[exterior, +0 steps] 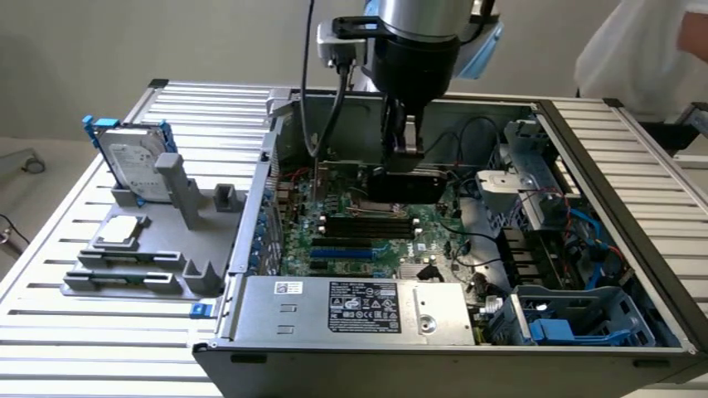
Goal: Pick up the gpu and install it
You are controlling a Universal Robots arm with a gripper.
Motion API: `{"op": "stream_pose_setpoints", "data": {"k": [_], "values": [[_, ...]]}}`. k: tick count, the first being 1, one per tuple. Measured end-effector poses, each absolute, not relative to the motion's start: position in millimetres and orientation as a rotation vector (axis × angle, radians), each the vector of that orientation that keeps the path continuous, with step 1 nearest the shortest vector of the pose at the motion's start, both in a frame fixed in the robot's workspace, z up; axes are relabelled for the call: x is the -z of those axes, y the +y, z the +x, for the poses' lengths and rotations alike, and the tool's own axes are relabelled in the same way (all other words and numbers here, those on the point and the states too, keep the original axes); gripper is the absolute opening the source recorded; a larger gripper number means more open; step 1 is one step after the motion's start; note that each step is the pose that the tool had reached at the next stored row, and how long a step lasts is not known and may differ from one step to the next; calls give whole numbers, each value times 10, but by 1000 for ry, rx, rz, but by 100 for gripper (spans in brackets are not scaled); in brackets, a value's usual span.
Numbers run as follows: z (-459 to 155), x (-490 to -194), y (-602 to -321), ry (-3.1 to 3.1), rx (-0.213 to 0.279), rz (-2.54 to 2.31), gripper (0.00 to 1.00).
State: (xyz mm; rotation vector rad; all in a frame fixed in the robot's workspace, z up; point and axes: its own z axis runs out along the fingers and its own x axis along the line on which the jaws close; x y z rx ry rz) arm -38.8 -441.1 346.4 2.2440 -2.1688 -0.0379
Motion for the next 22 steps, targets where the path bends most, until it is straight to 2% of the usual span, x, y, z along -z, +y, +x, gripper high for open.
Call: {"op": "stream_pose_setpoints", "data": {"k": [9, 22], "values": [[-699, -3381, -4453, -2178, 25, 2265, 26], [-809, -3316, -4636, -2190, 36, 2278, 26]]}}
